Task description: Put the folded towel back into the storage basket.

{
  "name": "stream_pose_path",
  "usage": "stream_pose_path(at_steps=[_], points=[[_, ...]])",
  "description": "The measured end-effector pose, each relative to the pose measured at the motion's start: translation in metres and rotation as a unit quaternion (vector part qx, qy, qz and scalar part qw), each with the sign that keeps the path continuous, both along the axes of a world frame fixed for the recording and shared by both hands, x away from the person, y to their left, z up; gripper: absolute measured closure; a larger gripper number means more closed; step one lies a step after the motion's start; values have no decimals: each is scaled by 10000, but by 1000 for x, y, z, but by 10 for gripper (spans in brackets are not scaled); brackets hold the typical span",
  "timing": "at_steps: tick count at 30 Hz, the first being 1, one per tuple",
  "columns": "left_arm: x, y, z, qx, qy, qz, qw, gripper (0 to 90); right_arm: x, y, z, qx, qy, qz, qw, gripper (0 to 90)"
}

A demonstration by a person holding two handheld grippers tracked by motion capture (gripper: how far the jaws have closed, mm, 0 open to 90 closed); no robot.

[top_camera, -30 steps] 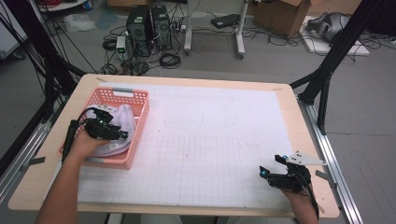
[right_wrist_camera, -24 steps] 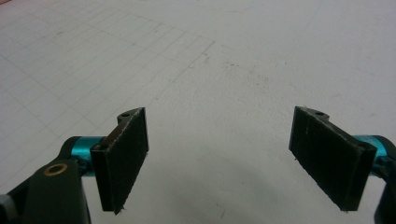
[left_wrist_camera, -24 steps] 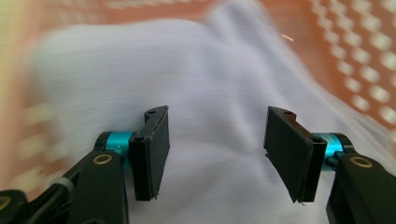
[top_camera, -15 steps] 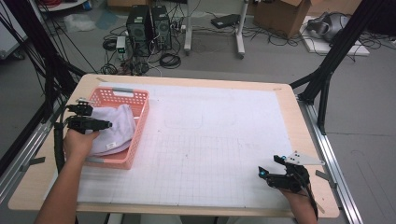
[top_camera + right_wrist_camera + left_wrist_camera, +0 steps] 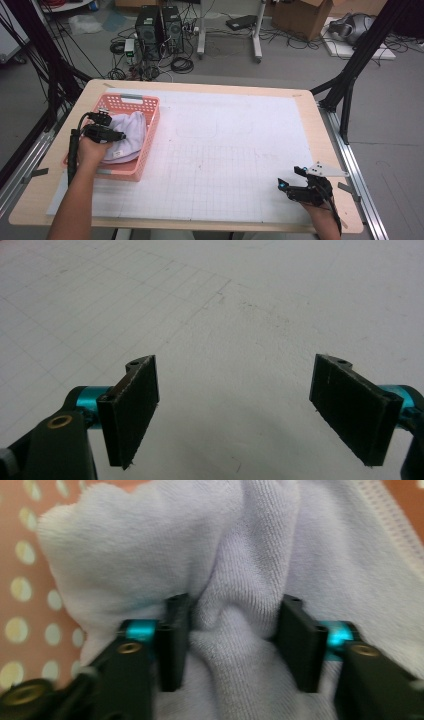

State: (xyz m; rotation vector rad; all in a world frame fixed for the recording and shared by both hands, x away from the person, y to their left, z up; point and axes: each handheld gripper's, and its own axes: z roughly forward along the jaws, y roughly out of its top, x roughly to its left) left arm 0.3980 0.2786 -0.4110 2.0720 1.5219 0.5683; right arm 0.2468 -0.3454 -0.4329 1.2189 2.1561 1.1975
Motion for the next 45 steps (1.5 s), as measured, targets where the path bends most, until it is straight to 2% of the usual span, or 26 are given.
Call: stream_pose_path(at_steps=[2,5,6,7,8,10,13,15,17,18,20,21,22,23,25,28,30,32,34,35,36,38,40,42,43,45], points=[[-2,1,0,-87,-149,-411,9990,635,-1,1,0,18,47,-9,10000,186],[-3,0,0,-340,-261,-976,9943,636,-1,1,0,11,40,-6,10000,187],[-4,-1,0,-415,-295,-1125,9923,632,-1,1,0,15,41,-8,10000,187],[-4,-2,0,-432,-301,-1148,9920,611,0,1,0,7,43,-8,10000,187],[-3,-1,1,-517,-275,-1035,9929,565,0,1,0,8,46,-16,10000,187],[-2,2,4,-717,-236,-586,9954,405,0,1,-1,4,35,-16,10000,187],[-4,9,10,-754,-514,17,9958,372,0,1,-1,-2,45,-15,10000,187],[-4,13,11,-752,-564,202,9954,380,0,2,-1,-4,80,-13,10000,187],[-1,14,7,-589,-333,346,9971,404,1,4,-2,-20,80,18,10000,187],[1,14,4,-397,-202,481,9978,406,1,4,-2,-26,80,32,10000,187],[3,14,1,-137,-63,779,9969,402,0,5,-2,-21,111,32,9999,187],[4,13,0,-82,-42,894,9960,402,1,5,-2,-34,101,41,9999,187],[4,13,0,-82,-42,894,9960,402,0,5,-2,-18,116,24,9999,187],[6,11,0,49,-19,1107,9938,407,1,4,-2,-30,98,21,9999,187],[6,10,1,72,-11,1179,9930,399,0,3,-3,-22,111,10,9999,187],[4,11,3,-42,-98,1160,9932,382,0,2,-2,-5,113,-7,9999,187],[-3,14,12,-408,-462,841,9945,374,-1,2,-2,2,117,5,9999,187],[-9,16,18,-690,-723,672,9927,372,0,2,-2,9,94,18,10000,187],[-16,17,24,-922,-921,534,9900,372,0,4,-2,3,92,35,10000,187],[-20,17,26,-1024,-1081,471,9877,369,0,4,-2,8,102,41,9999,187],[-24,18,29,-1144,-1271,416,9844,368,0,5,-1,2,91,47,9999,187],[-33,19,34,-1439,-1615,259,9760,348,-1,5,-1,16,90,57,9999,187],[-43,19,38,-1637,-1911,131,9677,291,-1,5,-1,10,87,56,9999,187],[-53,18,41,-1723,-2197,53,9602,246,-1,5,0,39,76,38,10000,187],[-59,18,42,-1759,-2299,-35,9572,210,-1,5,0,28,39,53,10000,187],[-68,16,44,-1869,-2470,-70,9508,202,-1,6,1,18,28,51,10000,187]])
